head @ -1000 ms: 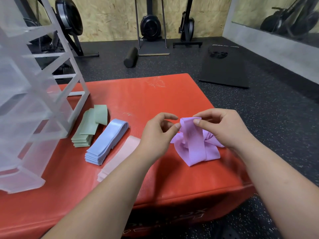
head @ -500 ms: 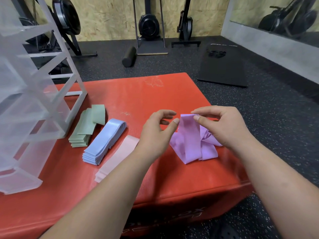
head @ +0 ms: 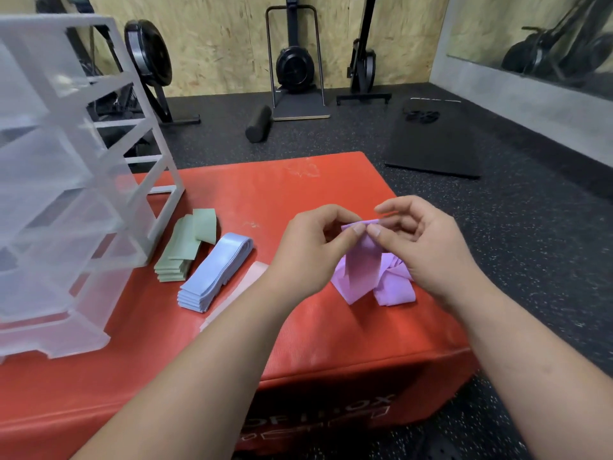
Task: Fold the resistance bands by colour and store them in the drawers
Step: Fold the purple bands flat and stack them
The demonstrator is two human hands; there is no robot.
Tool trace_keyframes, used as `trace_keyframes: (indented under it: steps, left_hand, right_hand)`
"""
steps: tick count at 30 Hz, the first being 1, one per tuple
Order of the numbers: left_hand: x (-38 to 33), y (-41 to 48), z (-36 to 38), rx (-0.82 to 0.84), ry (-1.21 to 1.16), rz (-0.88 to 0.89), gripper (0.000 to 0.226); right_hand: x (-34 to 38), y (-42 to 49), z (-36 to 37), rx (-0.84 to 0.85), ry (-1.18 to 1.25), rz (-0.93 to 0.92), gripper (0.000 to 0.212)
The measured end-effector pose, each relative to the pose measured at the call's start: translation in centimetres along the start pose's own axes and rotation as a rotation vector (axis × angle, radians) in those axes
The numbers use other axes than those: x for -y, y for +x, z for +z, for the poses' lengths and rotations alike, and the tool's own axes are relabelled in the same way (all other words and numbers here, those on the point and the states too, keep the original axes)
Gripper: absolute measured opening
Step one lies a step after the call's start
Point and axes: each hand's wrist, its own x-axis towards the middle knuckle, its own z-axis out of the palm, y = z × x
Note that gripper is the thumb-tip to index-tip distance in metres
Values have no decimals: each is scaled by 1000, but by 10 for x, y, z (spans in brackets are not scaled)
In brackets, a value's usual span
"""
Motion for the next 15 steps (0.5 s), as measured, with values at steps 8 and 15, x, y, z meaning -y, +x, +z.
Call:
trace_keyframes:
  steps: [8,15]
  left_hand:
    - [-31,-29,-19,-287,-200,-31,12]
    - [-10,-57,-36,-467,-202,-351,14]
  right_hand:
    - [-28,-36,-9,415,-414,77,20]
    - [-27,-65,-56,316,-388,201,14]
